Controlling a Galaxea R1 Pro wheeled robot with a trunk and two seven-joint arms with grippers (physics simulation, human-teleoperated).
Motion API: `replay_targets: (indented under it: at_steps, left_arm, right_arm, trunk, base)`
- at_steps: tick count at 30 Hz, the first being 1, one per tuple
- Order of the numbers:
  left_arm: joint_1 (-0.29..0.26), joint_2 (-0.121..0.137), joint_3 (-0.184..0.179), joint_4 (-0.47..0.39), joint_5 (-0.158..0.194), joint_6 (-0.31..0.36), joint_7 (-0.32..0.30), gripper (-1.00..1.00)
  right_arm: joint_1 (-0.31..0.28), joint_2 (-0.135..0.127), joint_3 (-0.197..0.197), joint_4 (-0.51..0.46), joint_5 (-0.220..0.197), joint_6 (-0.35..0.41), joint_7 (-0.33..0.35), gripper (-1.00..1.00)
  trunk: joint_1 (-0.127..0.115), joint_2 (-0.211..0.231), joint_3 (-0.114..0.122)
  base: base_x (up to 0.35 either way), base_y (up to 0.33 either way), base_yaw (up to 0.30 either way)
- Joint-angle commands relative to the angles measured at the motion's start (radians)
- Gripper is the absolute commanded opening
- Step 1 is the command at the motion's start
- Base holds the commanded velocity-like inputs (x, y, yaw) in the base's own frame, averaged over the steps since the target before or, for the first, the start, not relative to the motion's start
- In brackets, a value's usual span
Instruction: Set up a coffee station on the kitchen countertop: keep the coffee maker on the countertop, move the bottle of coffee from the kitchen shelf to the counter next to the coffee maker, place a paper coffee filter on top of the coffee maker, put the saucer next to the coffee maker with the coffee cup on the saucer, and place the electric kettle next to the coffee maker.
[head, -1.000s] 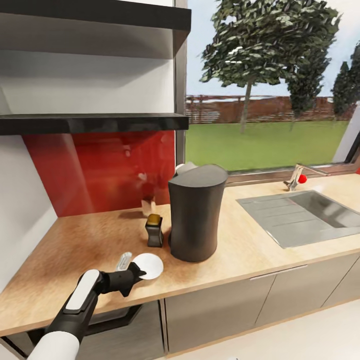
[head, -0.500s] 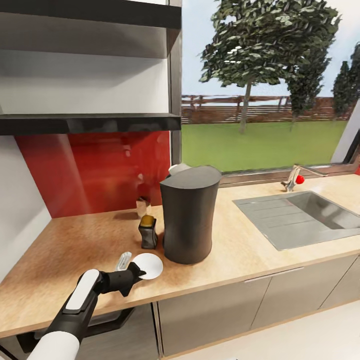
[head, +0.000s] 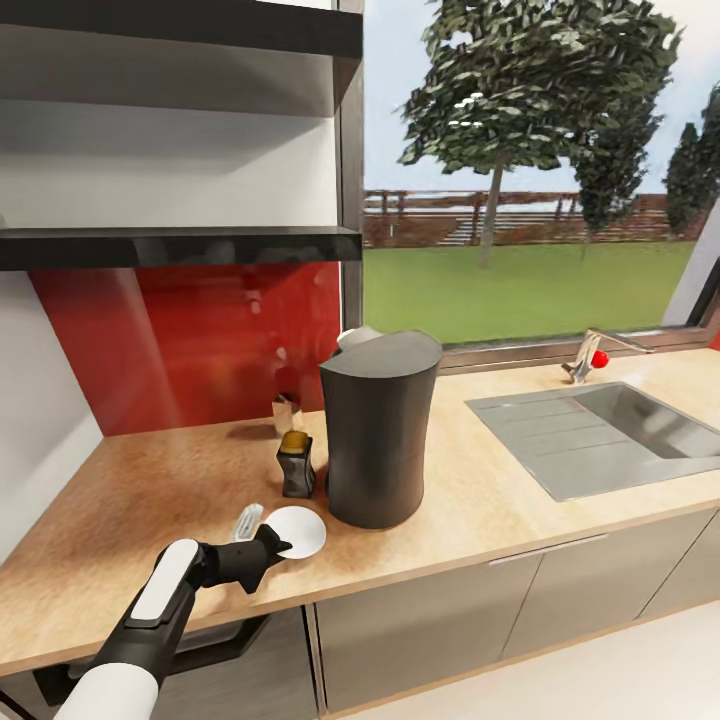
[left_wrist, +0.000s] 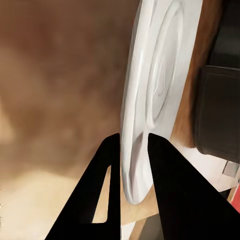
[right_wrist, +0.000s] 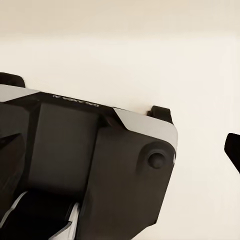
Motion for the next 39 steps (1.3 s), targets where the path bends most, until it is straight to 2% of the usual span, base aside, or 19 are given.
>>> replay_targets:
  at_steps: [1, 11, 15, 16, 30, 39]
  left_arm:
    - [-0.001, 0.000, 0.001, 0.025, -0.020, 0.013, 0.011, -1.00]
    - [0.000, 0.006, 0.012, 0.026, -0.020, 0.013, 0.011, -1.00]
    - [0.000, 0.006, 0.011, 0.026, -0.020, -0.011, 0.011, -1.00]
    - [0.000, 0.007, 0.010, 0.026, -0.020, -0.017, 0.011, 1.00]
    - [-0.001, 0.004, -0.002, 0.031, -0.022, -0.027, 0.012, 1.00]
    - [-0.001, 0.001, -0.003, 0.030, -0.023, -0.027, 0.013, 1.00]
  right_arm:
    - [-0.001, 0.000, 0.006, -0.002, -0.008, 0.004, -0.004, 1.00]
    - [0.000, 0.000, 0.006, -0.002, -0.008, 0.004, -0.004, 1.00]
    - [0.000, 0.000, 0.006, -0.002, -0.008, 0.004, -0.004, 1.00]
    - [0.000, 0.000, 0.006, -0.002, -0.008, 0.004, -0.004, 1.00]
    - [0.000, 0.000, 0.006, -0.002, -0.008, 0.004, -0.004, 1.00]
    - [0.000, 0.000, 0.006, -0.002, -0.008, 0.004, -0.004, 1.00]
  trunk:
    - [0.001, -0.002, -0.002]
    - [0.001, -0.002, -0.002]
    - [0.001, -0.002, -0.002]
    - [0.001, -0.002, -0.002]
    - [0.001, -0.002, -0.002]
    - [0.001, -0.002, -0.002]
  base:
    - [0.079, 0.000, 0.000]
    - [0.046, -0.015, 0.000]
    - [0.001, 0.000, 0.000]
    - [0.000, 0.000, 0.000]
    - [-0.002, 0.000, 0.000]
    - [-0.276, 0.000, 0.000]
